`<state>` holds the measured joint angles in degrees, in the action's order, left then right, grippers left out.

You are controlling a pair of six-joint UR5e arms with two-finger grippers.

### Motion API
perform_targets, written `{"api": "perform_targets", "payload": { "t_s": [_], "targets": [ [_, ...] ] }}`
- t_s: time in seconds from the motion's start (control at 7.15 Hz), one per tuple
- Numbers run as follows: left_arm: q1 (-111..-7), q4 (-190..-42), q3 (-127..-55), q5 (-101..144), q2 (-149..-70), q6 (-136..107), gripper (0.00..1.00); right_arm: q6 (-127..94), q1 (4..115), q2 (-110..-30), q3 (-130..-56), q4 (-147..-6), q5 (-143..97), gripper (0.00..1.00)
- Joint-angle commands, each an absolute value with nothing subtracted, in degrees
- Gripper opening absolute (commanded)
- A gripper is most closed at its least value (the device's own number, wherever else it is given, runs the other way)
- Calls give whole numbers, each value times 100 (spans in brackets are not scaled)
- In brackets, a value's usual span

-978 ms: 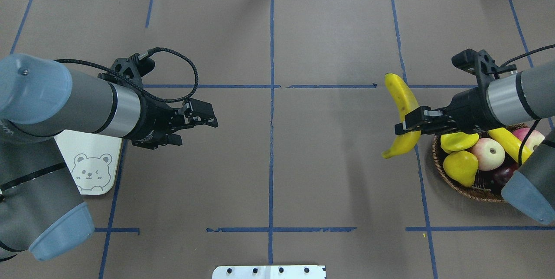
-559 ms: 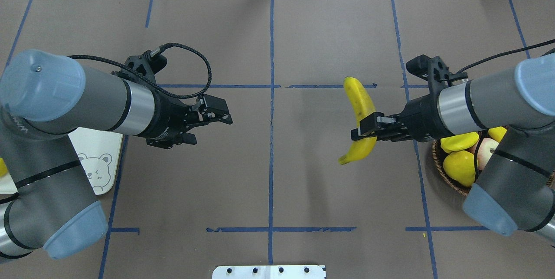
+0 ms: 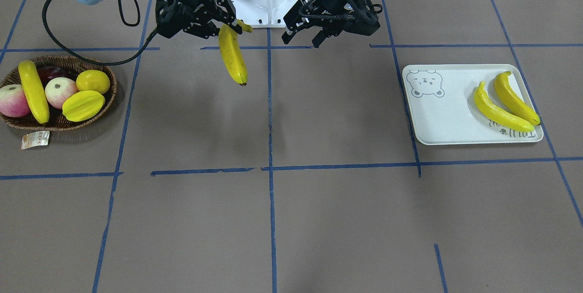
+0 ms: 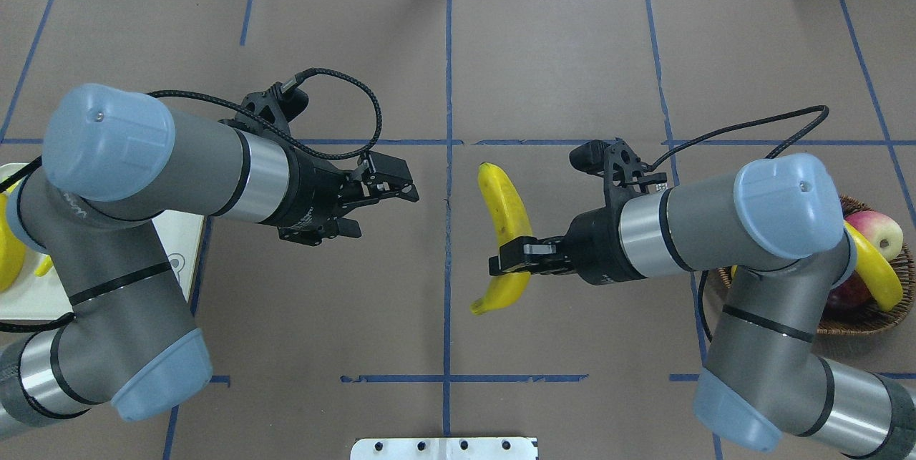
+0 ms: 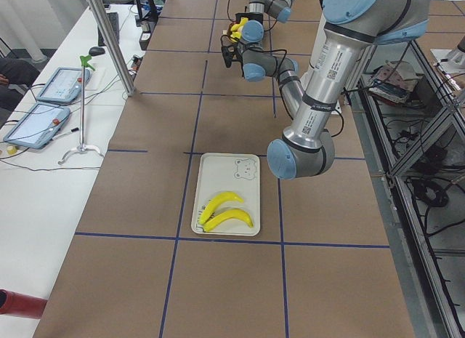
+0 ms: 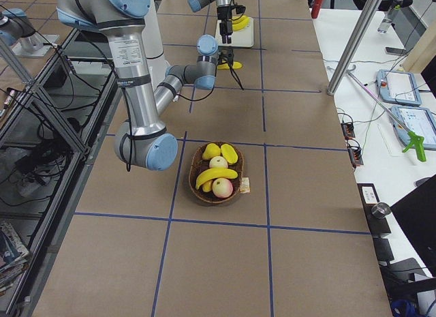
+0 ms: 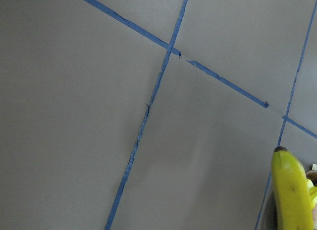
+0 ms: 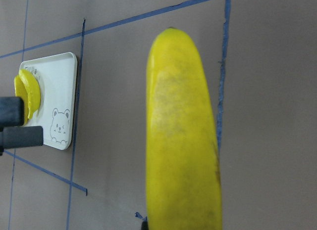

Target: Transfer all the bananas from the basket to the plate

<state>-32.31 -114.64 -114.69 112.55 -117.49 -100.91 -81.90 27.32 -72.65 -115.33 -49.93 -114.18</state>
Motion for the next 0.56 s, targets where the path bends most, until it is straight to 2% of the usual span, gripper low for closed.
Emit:
{"api": "perform_targets", "payload": {
  "t_s": [0.0,0.42],
  "targets": [
    [-3199,-11522,-11303,11233,-11961,-10430,99,-8340,2296,-6989,-11523,-4992,-10865,16],
    [-3164,-11522,-11128,11153,-12215,-10459,99,-8446,2066,-6830,-11531,-4983,-10600,16]
  ]
}}
